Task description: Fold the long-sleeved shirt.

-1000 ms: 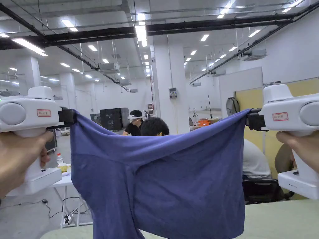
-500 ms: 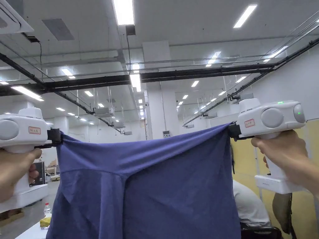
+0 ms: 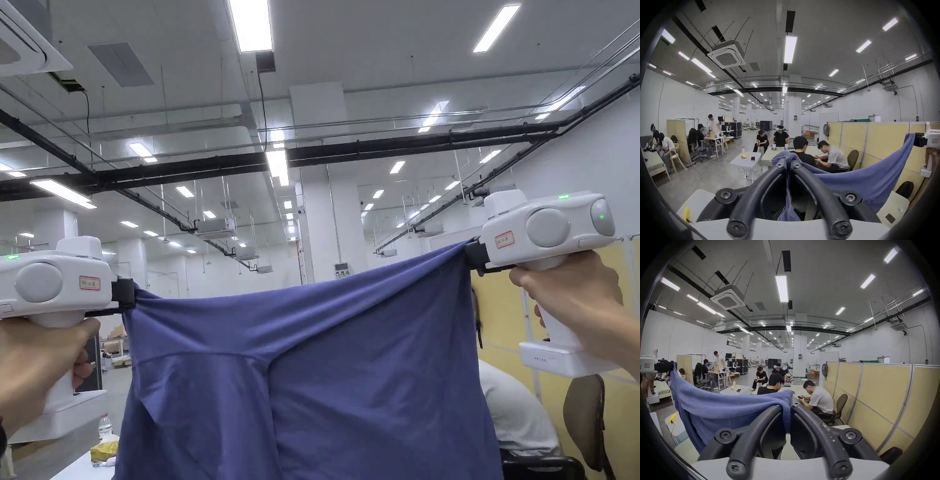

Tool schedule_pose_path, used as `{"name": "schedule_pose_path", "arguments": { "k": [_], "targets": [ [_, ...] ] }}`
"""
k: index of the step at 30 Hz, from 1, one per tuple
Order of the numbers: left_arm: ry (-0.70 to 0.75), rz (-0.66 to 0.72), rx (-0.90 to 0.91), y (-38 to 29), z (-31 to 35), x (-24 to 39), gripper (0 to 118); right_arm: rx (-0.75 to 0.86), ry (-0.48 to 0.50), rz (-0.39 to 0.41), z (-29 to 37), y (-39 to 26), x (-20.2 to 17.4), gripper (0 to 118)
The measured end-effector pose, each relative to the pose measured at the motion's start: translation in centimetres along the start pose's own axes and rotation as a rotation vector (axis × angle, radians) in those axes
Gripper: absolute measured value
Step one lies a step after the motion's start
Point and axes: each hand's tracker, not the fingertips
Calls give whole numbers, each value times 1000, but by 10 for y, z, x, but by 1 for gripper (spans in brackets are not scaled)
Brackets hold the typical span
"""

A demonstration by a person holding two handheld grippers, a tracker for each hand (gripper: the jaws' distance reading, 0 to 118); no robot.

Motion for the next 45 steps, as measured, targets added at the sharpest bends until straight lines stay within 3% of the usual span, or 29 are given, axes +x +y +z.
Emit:
{"name": "schedule_pose_path", "arguments": {
  "k": [6, 10, 17, 22, 24, 29, 45],
  "targets": [
    [22, -8, 11, -7, -37, 0, 2, 2, -17, -5, -42, 2, 2, 5],
    [51, -46, 21, -11, -70, 1, 2, 18, -15, -65, -77, 8, 6, 5],
    [56, -38, 28, -19, -131, -6, 2, 35, -64, -11, -140, 5, -5, 5],
    [63, -16, 38, -30, -167, -14, 2, 42, -67, -34, -183, -8, -3, 5],
    [63, -39, 19, -35, -182, -13, 2, 39, -79, -5, -200, -18, -6, 5],
    [48, -81, 8, -60, -211, -9, 2, 8, -79, -37, -238, -47, 0, 5],
    [-26, 9, -207, -220, -254, -11, 2, -207, -25, -52, -287, -208, 16, 5]
  ]
}}
